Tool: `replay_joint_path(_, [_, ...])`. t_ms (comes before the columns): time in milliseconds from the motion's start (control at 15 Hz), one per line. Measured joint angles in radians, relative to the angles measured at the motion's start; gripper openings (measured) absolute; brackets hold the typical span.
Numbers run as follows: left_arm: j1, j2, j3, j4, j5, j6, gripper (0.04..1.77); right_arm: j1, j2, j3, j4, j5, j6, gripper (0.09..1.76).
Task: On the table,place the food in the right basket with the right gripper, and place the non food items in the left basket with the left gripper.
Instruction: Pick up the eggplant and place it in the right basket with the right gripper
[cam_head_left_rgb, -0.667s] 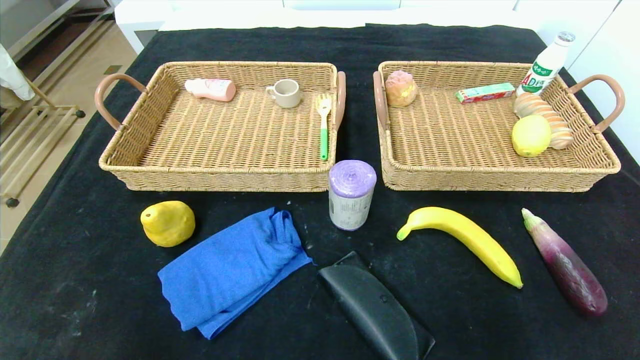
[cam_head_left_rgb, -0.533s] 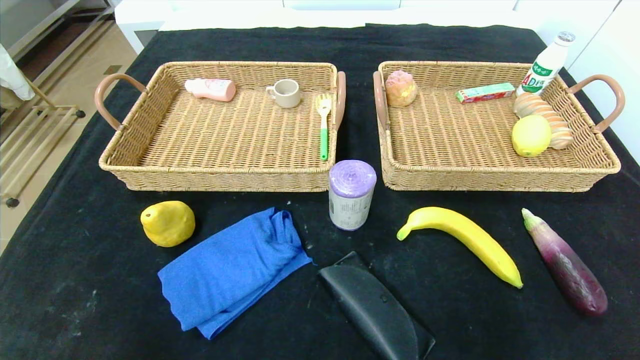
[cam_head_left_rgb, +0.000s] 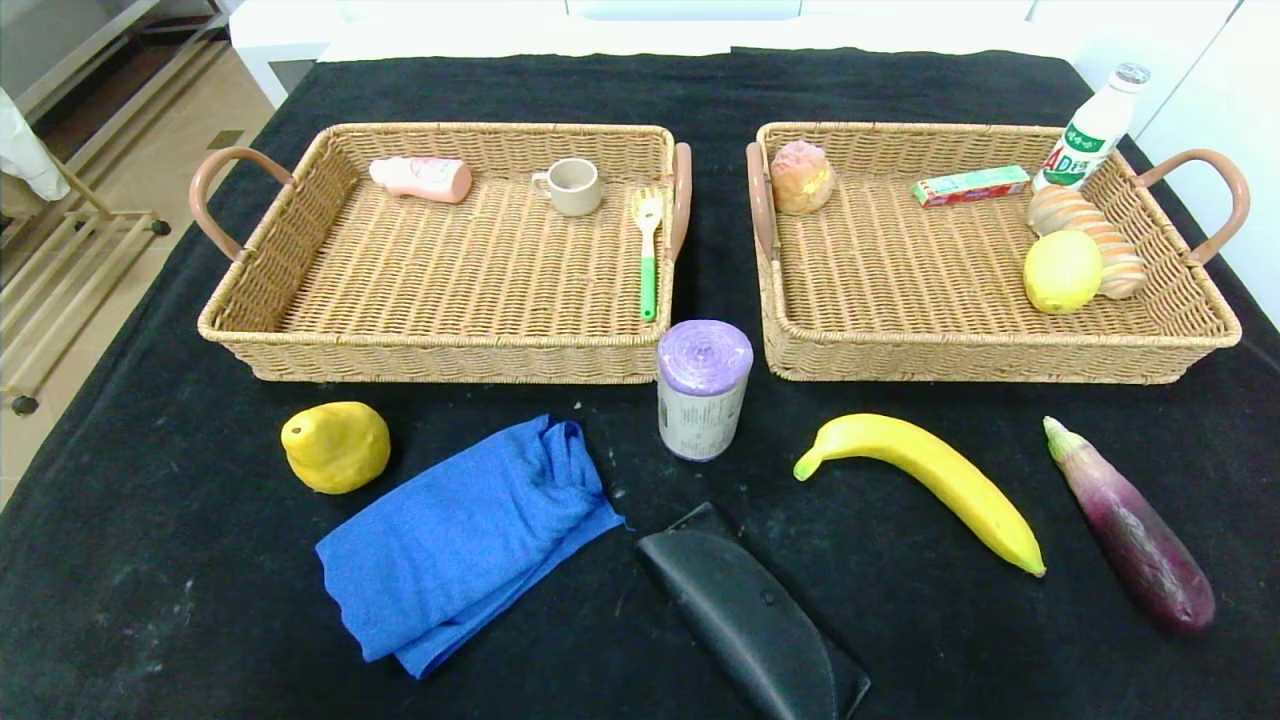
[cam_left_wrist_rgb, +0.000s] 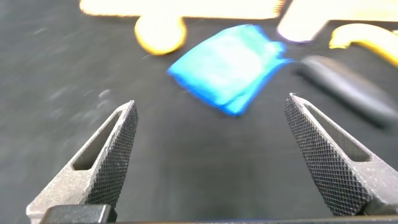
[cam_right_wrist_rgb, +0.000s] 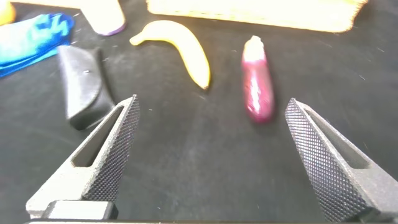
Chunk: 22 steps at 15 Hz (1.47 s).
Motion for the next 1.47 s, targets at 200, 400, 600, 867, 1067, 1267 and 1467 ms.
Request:
replay_joint_path(200, [-0.01,0.143,-0.113,0.018,-0.108,0.007,1.72,-0.006,0.155,-0.101,-0.006,0.052,-0.023,1.71])
replay_joint_path(400, [-0.067,0.323,-0.209,0.023,-0.168,0.026,1.72,0.003,0.327,-0.243,-0.011,0.077,-0.034,1.71])
replay_joint_path(600, [-0.233,0.49,-0.262,0.003,-0.178,0.034,1.72,0.115,0.464,-0.312,-0.013,0.062,-0.025,1.71])
replay_joint_path(867, [-0.345,0.724,-0.337,-0.107,-0.176,0.034,1.72,0.329,0.648,-0.344,-0.132,-0.125,-0.016,1.71])
replay_joint_path(1067, [-0.364,0.849,-0.386,-0.161,-0.163,0.025,1.72,0.383,0.753,-0.359,-0.174,-0.158,-0.016,1.71])
replay_joint_path(1267, [-0.364,0.881,-0.381,-0.164,-0.139,0.029,1.72,0.401,0.799,-0.362,-0.175,-0.193,-0.021,1.71])
replay_joint_path(1467, [-0.369,0.92,-0.459,-0.154,-0.138,0.053,1.72,0.406,0.813,-0.368,-0.174,-0.207,-0.022,1.71])
